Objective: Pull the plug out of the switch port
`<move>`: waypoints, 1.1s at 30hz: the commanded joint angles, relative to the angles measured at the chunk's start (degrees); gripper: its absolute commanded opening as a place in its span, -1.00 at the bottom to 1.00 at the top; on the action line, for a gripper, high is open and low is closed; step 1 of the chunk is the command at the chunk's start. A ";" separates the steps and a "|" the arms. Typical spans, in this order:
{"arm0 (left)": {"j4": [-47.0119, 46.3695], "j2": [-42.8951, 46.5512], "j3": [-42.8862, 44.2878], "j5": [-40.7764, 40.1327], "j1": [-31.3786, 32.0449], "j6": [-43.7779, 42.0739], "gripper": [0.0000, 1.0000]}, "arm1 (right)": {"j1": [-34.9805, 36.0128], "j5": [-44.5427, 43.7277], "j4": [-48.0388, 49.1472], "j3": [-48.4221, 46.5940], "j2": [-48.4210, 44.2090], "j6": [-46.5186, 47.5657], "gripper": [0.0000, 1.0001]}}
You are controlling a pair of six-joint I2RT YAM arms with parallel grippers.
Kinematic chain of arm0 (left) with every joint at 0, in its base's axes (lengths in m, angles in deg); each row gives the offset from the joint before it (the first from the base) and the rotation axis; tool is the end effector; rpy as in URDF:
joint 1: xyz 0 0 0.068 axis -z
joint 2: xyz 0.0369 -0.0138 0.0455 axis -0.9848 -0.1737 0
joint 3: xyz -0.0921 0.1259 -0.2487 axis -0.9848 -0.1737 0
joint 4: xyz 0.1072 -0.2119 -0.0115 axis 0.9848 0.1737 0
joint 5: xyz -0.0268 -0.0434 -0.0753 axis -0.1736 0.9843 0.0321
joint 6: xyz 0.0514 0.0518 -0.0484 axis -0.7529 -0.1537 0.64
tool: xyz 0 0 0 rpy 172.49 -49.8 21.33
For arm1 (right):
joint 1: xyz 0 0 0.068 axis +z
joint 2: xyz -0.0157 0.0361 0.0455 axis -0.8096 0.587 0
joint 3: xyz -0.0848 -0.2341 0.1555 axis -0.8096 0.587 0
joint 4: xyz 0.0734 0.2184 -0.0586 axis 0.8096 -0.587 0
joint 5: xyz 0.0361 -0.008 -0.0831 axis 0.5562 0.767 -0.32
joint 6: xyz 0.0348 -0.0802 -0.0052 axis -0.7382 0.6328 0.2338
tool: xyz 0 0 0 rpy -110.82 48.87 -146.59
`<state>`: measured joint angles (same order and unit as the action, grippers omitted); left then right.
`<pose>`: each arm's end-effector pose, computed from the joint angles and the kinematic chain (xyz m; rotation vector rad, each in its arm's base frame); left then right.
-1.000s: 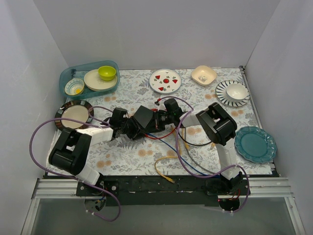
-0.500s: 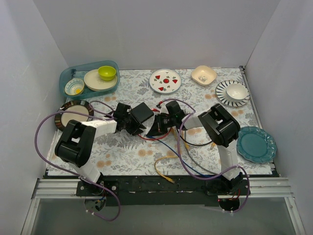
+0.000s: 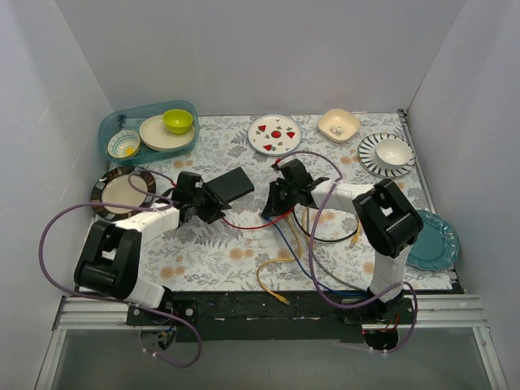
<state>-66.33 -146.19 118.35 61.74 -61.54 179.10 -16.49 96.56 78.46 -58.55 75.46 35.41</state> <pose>0.2636 -0.1045 0.1613 -1.7264 2.2296 -0.9432 0.3031 0.2680 0.1568 -0.2525 2.5650 0.9768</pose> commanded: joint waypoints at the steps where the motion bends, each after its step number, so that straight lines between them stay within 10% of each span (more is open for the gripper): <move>1: -3.62 8.73 0.72 3.99 -1.67 -2.35 -0.25 | -1.88 -13.99 -10.84 -1.74 -4.59 6.20 -0.78; 8: -1.17 8.57 10.19 3.93 -3.69 -1.47 -0.22 | -1.35 -11.70 -6.07 -12.42 -5.85 3.04 0.00; 33: 5.26 -20.96 22.96 5.41 -10.37 -8.42 -0.31 | 3.92 13.08 7.63 -20.63 14.91 -6.28 -0.03</move>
<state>-63.69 -165.47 141.02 68.84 -70.94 172.33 -13.61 106.63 81.31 -76.89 88.45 31.47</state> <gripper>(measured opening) 0.347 0.481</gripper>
